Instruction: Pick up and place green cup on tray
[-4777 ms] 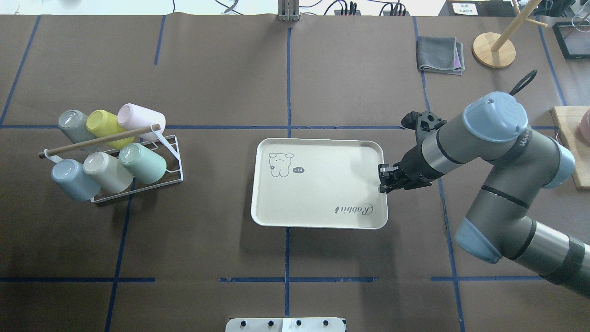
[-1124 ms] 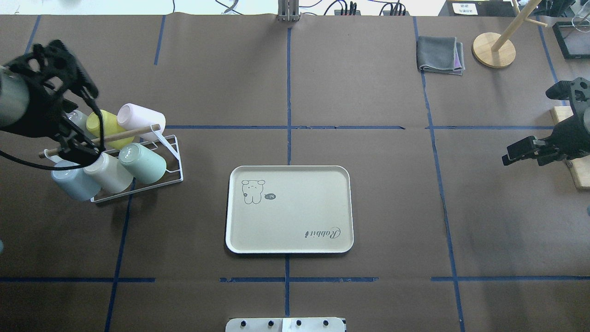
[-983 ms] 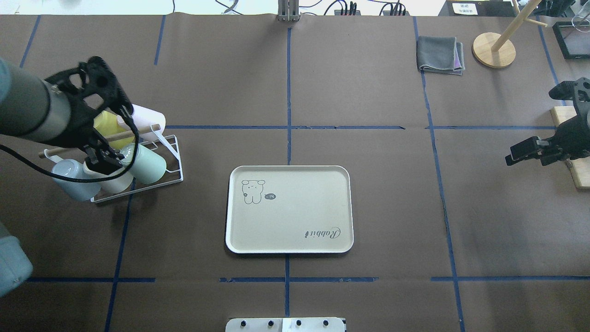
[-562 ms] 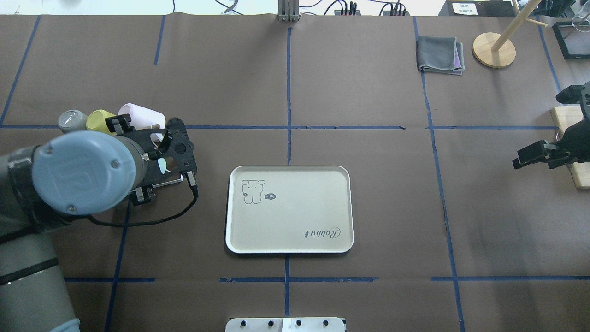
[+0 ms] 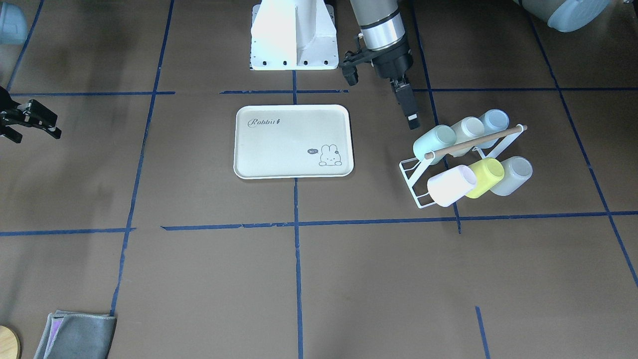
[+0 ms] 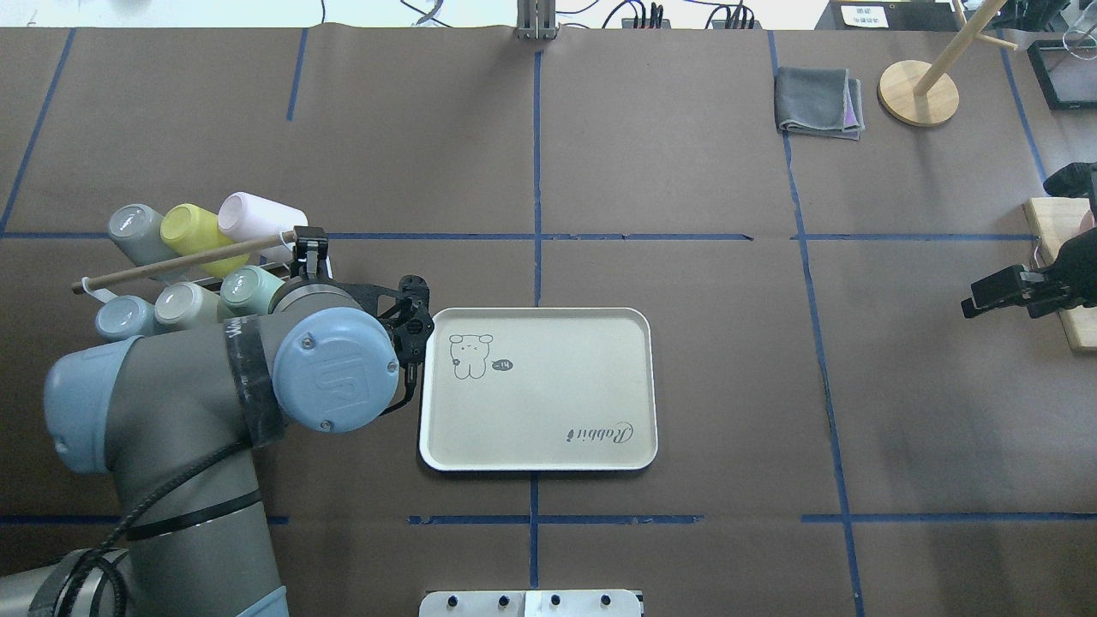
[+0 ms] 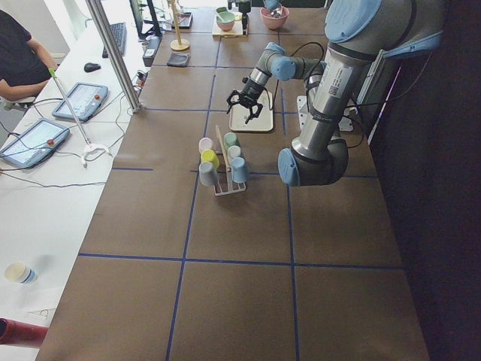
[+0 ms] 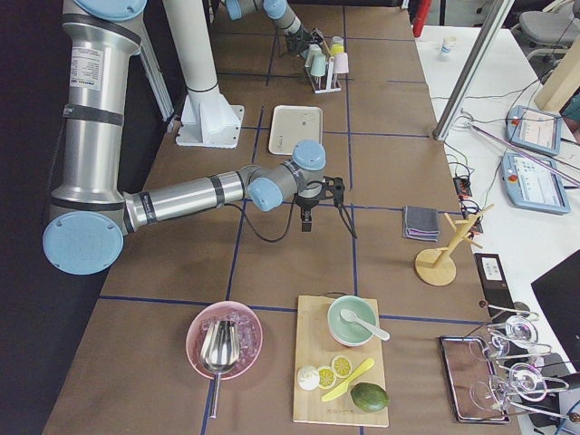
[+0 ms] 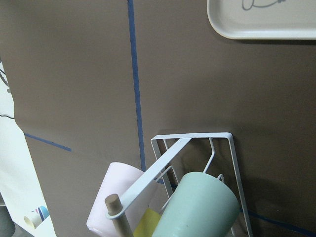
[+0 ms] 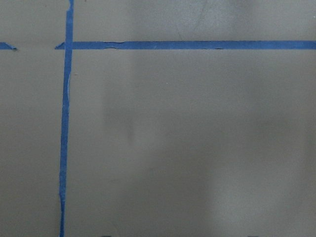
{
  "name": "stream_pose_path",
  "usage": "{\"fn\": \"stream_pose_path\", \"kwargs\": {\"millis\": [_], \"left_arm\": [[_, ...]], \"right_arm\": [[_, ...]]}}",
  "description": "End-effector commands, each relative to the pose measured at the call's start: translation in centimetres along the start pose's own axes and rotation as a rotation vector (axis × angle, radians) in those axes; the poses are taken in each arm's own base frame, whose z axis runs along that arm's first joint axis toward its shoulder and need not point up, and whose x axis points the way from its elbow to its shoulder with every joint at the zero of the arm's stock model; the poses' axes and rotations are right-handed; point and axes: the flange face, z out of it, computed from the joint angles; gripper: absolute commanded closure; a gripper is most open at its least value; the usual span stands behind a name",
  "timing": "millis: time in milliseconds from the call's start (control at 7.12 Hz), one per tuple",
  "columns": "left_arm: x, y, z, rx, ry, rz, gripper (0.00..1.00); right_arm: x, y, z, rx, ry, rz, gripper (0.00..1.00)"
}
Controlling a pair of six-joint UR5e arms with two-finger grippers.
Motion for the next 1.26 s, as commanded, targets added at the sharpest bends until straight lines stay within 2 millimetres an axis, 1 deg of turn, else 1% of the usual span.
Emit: {"fn": "stream_pose_path", "kwargs": {"millis": [0,140,281,421,562,702,843,983,1124], "left_arm": [[2.9,-2.2,1.5,-0.106,-0.131,0.245,0.0],[4.2,-3.4,3.2,-0.154,-0.115,0.311,0.0],[5.0,-3.3,4.4,-0.234,-0.132,0.395,0.0],[5.5,-2.7,4.8,-0.309,-0.117,0.465,0.0],[6.1,-2.7,6.1,-0.369,-0.113,0.505,0.0],[6.4,-3.2,6.8,-0.418,-0.123,0.542,0.0],[6.3,-3.4,6.7,-0.431,-0.149,0.557,0.0],[7.9,-4.2,7.1,-0.454,-0.179,0.609,0.0],[8.4,-4.5,7.9,-0.474,-0.188,0.629,0.0]], "right_arm": [[0.2,0.0,-0.2,0.004,0.001,0.005,0.06],[0.3,0.0,-0.2,0.003,0.002,0.006,0.06],[0.5,-0.1,-0.4,0.008,0.003,0.011,0.06],[0.7,-0.1,-0.5,0.01,0.003,0.017,0.06],[1.2,0.0,-0.6,0.011,0.005,0.025,0.06],[1.4,0.1,-0.8,0.005,-0.005,0.032,0.06],[1.6,0.2,-1.0,0.002,-0.012,0.039,0.06],[1.8,0.3,-1.1,-0.001,-0.013,0.044,0.06],[2.2,0.2,-1.2,0.002,-0.01,0.053,0.06]]}}
